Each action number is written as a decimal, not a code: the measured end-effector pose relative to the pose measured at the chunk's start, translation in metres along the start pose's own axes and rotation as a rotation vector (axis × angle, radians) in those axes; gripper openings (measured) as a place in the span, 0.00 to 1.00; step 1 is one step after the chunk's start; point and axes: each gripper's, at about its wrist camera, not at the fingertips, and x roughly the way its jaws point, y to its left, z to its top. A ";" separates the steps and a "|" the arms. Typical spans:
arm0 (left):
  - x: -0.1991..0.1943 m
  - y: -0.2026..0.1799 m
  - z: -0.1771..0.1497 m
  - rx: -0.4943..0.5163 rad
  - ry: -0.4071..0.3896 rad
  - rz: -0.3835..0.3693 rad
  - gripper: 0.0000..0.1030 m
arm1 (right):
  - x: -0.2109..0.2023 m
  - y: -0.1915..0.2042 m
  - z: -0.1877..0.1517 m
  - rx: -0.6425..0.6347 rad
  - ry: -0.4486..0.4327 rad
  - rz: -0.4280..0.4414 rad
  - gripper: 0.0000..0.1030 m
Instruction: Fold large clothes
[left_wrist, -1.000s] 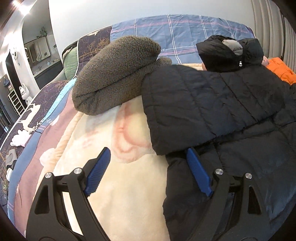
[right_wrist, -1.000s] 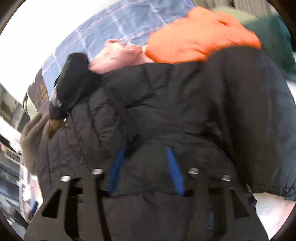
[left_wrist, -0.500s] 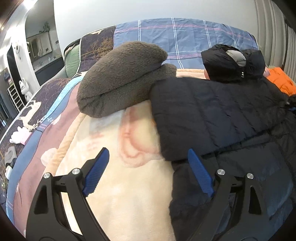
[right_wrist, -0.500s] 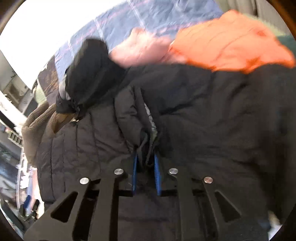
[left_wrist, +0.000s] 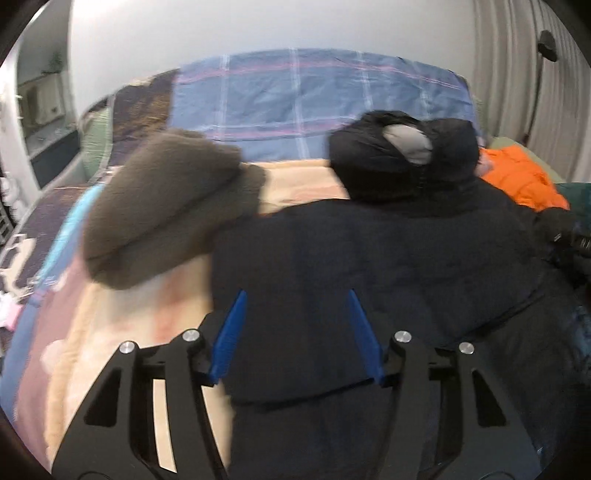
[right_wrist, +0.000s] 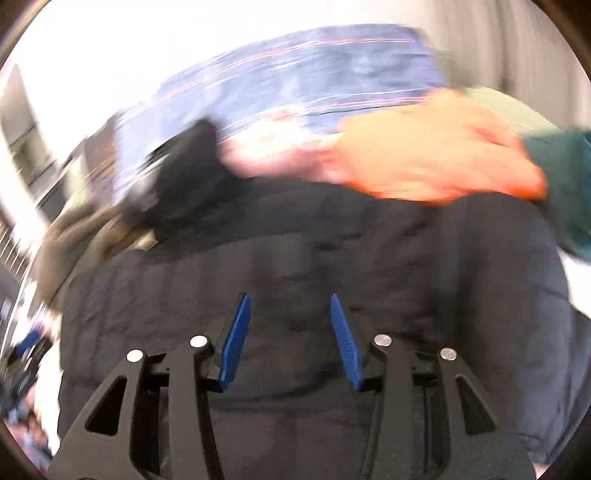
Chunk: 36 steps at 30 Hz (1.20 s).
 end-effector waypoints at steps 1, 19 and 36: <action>0.009 -0.004 0.000 -0.004 0.021 -0.012 0.63 | 0.014 0.003 -0.001 -0.018 0.057 0.006 0.44; 0.057 -0.027 -0.033 0.014 0.086 -0.012 0.84 | 0.004 0.001 0.141 0.016 -0.048 0.168 0.77; 0.054 -0.021 -0.033 0.000 0.080 -0.034 0.84 | 0.069 0.030 0.197 0.004 -0.052 0.391 0.04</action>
